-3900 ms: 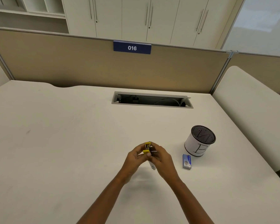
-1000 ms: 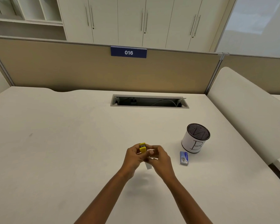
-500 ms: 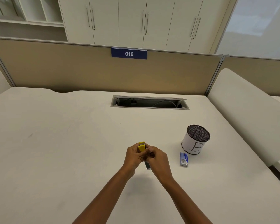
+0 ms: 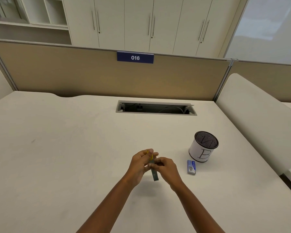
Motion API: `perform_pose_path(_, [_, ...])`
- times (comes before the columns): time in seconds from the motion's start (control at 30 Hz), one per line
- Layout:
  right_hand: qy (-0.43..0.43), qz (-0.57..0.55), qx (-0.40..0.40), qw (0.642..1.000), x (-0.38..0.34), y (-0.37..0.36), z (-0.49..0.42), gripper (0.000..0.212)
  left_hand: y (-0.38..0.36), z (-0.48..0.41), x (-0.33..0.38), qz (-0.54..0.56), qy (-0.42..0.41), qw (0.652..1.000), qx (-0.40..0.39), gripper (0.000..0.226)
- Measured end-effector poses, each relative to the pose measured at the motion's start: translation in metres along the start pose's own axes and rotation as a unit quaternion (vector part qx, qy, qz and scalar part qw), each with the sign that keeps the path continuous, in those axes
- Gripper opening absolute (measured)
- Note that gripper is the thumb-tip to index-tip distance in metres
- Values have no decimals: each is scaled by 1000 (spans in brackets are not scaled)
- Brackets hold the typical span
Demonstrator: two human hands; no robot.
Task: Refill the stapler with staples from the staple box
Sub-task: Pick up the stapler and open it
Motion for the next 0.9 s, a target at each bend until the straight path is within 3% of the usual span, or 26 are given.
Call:
perform_pose_path(0.17, [-4, 31, 37, 999, 5, -1, 1, 23, 3, 0, -1, -39, -8, 997, 59, 11])
perform_pose_path(0.4, [-8, 43, 29, 999, 5, -4, -2, 22, 7, 0, -3, -33, 2, 993, 111, 15])
perform_pose_path(0.77, [-21, 35, -22, 999, 2, -2, -2, 18, 8, 2, -6, 10, 38, 994, 104, 22])
perform_pose_path(0.9, [-34, 15, -50, 998, 4, -5, -1, 28, 6, 0, -8, 30, 75, 994, 76, 27])
Point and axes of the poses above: each hand's wrist, its own z-axis away from the middle knuckle, its own y-axis out of the back of the hand, x = y × z, the point moved 7 cm from there along -z, towards the middle knuckle, and after that the axes turned 13 degrees about -x, right-handed, at the moved point
